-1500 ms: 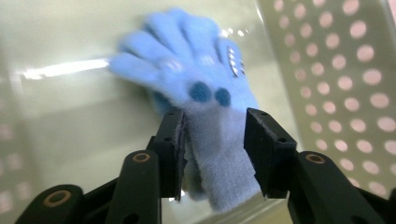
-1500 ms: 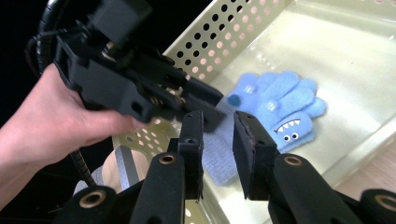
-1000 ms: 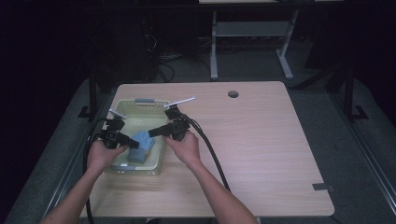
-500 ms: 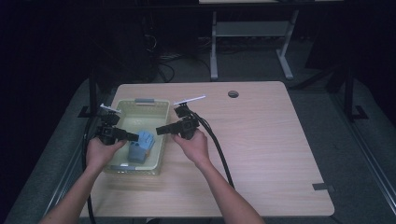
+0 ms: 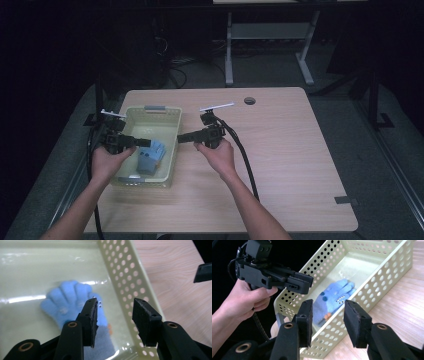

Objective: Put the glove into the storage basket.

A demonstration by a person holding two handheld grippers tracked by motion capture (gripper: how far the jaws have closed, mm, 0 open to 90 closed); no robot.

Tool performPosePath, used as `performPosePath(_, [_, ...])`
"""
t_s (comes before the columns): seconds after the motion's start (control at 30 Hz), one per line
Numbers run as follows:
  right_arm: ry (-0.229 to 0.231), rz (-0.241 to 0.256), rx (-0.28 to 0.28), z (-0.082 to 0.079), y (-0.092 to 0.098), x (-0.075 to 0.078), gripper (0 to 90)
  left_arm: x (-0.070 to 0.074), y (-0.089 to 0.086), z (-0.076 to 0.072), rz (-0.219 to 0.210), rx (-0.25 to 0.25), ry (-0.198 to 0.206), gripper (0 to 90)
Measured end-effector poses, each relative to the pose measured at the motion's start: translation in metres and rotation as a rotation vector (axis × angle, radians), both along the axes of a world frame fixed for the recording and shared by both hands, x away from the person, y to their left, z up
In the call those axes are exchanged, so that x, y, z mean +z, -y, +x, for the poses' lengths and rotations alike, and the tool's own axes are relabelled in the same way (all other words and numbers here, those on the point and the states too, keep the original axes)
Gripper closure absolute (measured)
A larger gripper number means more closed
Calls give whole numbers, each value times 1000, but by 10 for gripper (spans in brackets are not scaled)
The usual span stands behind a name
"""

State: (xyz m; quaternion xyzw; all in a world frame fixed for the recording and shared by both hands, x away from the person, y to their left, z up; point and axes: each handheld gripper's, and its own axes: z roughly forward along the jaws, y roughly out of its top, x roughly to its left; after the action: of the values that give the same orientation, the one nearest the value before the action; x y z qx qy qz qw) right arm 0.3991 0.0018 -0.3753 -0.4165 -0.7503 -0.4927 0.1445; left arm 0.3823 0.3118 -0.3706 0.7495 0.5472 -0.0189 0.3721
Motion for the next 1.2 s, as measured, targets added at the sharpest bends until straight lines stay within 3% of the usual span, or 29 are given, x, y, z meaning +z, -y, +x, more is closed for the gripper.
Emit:
performPosePath(0.5, [-8,31,-24,1,24,-4,502,12,20,1,-32,-14,71,493])
performPosePath(0.83, [-12,42,-45,0,40,-4,477,18,36,-1,-38,-44,92,475])
performPosePath(0.93, [-18,53,-63,-2,48,-5,446,19,42,-2,-23,-53,98,467])
performPosePath(1.2, [-18,57,-82,-4,63,-7,420,21,53,-2,-48,-68,102,450])
